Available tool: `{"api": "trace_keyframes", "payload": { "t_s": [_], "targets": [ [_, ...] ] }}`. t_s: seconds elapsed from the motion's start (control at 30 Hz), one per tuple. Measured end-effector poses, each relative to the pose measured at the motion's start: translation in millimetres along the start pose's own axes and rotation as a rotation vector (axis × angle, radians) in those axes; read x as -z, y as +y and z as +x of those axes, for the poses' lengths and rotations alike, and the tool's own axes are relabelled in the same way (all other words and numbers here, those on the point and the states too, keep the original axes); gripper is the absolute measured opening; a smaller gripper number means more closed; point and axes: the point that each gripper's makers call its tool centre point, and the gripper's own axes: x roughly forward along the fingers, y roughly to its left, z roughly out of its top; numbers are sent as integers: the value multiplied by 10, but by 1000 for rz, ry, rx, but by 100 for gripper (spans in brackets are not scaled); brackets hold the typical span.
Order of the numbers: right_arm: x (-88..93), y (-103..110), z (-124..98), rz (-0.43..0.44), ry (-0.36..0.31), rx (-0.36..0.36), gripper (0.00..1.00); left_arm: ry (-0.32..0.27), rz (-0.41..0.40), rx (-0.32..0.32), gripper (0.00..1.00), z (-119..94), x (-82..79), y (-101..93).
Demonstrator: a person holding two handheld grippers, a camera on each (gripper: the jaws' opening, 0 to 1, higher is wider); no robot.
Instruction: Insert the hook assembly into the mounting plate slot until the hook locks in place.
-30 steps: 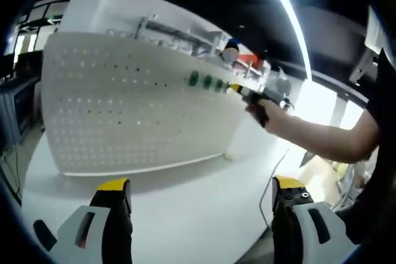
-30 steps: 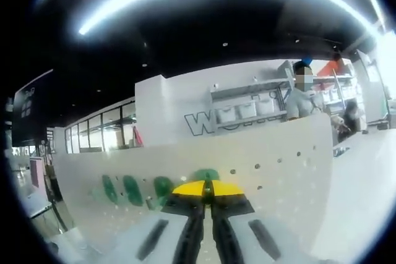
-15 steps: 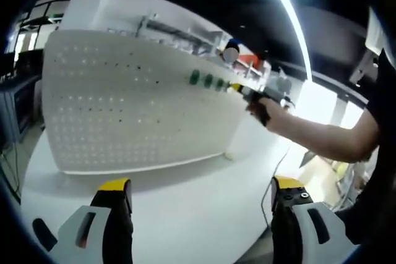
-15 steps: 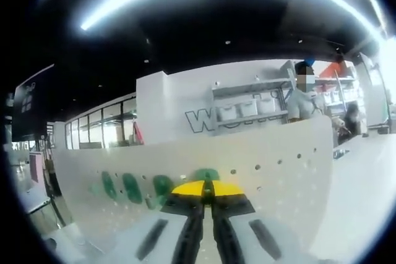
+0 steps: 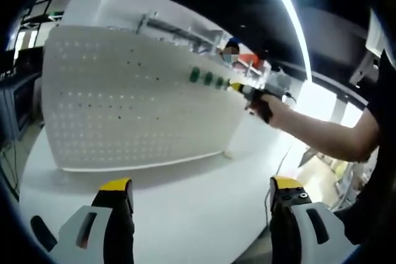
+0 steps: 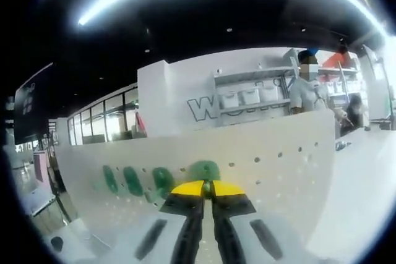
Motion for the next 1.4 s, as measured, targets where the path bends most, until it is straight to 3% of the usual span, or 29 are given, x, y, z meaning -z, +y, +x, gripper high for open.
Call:
{"api": "trace_keyframes", "payload": {
  "t_s": [0.27, 0.4, 0.5, 0.6, 1.4],
  "targets": [
    [33, -55, 91, -45, 0, 4, 0, 7, -6, -1, 92, -9, 31, 12],
    [26, -123, 126, 38, -36, 12, 0, 12, -7, -4, 91, -21, 38, 24],
    [11, -115, 144, -7, -50, 8, 0, 9, -7, -7, 91, -38, 28, 35],
    [-17, -145, 146, 23, -76, 5, 0, 11, -6, -9, 91, -47, 32, 44],
    [34, -140, 124, -23, -71, 3, 0, 19, 10, -9, 92, -56, 52, 28]
  ]
}}
